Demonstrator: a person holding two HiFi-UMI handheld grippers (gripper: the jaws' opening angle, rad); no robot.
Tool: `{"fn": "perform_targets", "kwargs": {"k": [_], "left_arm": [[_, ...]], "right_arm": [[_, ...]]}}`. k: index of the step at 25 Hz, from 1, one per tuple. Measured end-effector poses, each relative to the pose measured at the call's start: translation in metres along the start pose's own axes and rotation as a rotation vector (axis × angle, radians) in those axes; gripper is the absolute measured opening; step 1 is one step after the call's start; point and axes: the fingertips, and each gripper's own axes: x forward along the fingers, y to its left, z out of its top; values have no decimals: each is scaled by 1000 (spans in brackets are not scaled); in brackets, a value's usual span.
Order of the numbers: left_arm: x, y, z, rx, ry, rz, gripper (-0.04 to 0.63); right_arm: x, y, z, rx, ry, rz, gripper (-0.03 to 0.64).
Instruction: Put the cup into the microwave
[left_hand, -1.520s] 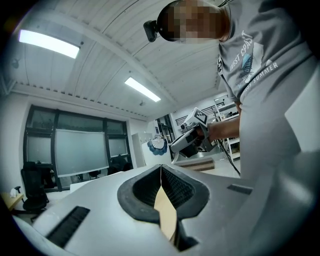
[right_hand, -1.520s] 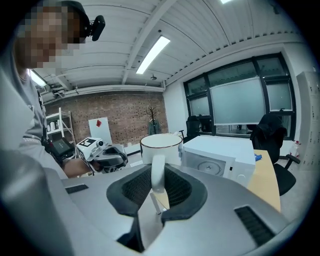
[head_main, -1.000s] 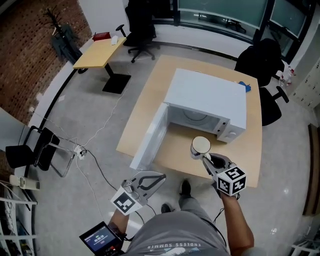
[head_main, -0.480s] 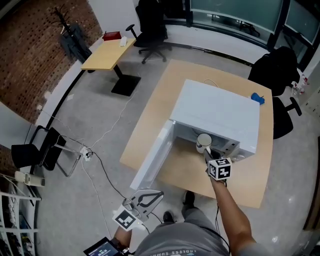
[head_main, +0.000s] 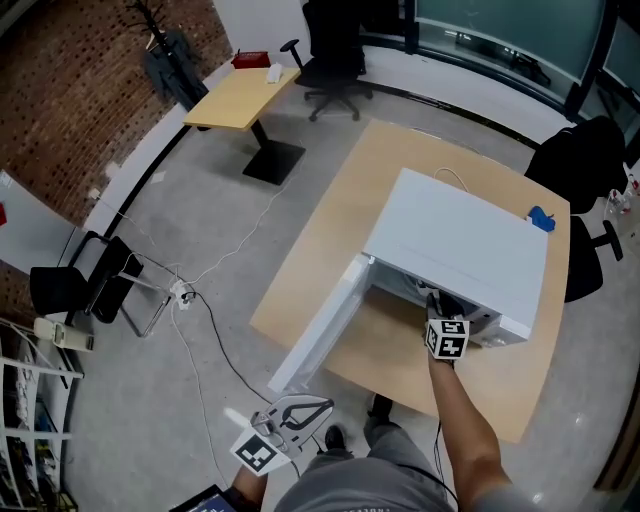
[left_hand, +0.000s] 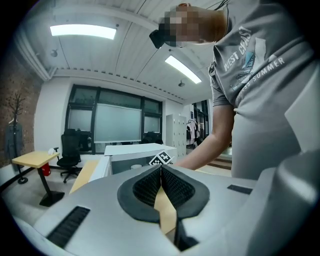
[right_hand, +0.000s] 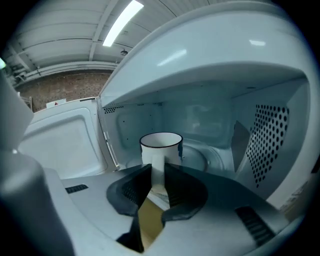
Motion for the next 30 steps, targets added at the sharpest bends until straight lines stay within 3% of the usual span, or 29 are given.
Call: {"fn": "perform_targets", "kwargs": {"k": [9,17,19,22,30], "left_arm": [[-8,-1,-6,-8,12,20,23],[-23,-8,-6,6,20,16,23],[-27,-11,-5,9,19,16,23],[-34,-17,-3,17,7,17,23],[-66,-34,9,51,-47,9,23]], "right_arm": [[33,-20,9,-11,-51,-58,74],[42,-22,13,-19,-41,-37,74],[42,-20,12,-14,-45,-27,106],[34,-21,9,7,-54,-44,150],[-26,-1,-2,40,-83,-71,152]]}}
